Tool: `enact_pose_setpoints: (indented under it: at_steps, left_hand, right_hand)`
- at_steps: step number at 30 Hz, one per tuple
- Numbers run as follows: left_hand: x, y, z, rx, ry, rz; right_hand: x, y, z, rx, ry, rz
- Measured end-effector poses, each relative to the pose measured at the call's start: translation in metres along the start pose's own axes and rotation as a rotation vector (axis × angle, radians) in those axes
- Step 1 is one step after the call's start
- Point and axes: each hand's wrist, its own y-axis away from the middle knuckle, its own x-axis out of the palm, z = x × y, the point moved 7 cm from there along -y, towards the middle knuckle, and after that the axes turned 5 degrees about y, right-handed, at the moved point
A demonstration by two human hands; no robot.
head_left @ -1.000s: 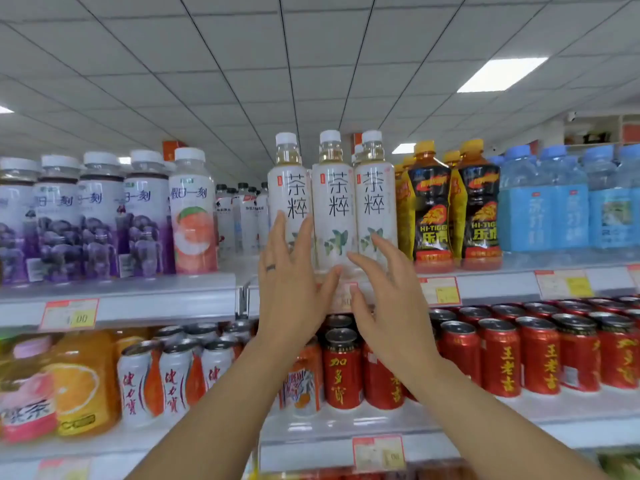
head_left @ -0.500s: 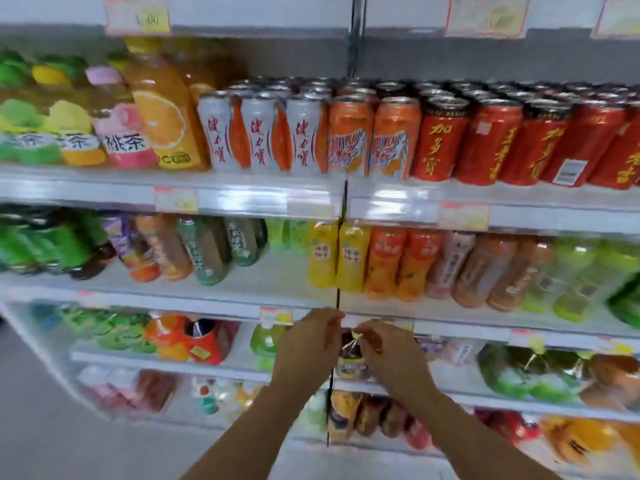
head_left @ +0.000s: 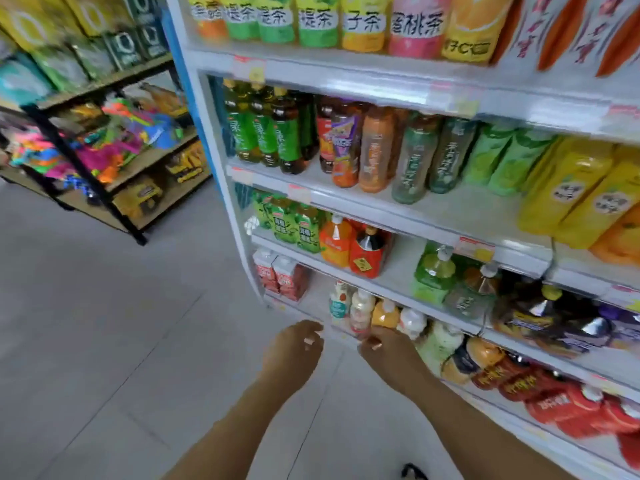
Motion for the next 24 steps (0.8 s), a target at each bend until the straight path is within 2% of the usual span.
enact_pose_setpoints:
  at_steps: [6, 9, 13, 16, 19, 24]
  left_hand:
    - [-0.069, -0.015, 0.058, -0.104, 0.097, -0.113]
    - [-0.085, -0.041, 0.074, -0.145, 0.137, -0.114]
    - [-0.106, -0.098, 0.066, -0.117, 0.134, -0.120]
    - [-0.130, -0.147, 0.046, -0.060, 0.098, -0.097]
    - [-0.164, -0.187, 0.032, -0.004, 0.123, -0.155]
    - [-0.198, -0.224, 0.053, -0.020, 0.148, -0.177]
  right_hand:
    - [0.038, -0.046, 0.082, -0.101, -0.094, 0.113]
    - [0.048, -0.080, 0.094, -0.097, -0.089, 0.152]
    - [0.056, -0.132, 0.091, -0.044, -0.054, 0.192]
    - [0.046, -0.173, 0.100, -0.019, -0.025, 0.170]
    - [0.031, -0.216, 0.134, -0.082, 0.013, 0.125]
    - [0.015, -0.271, 0.201, -0.182, -0.015, 0.069]
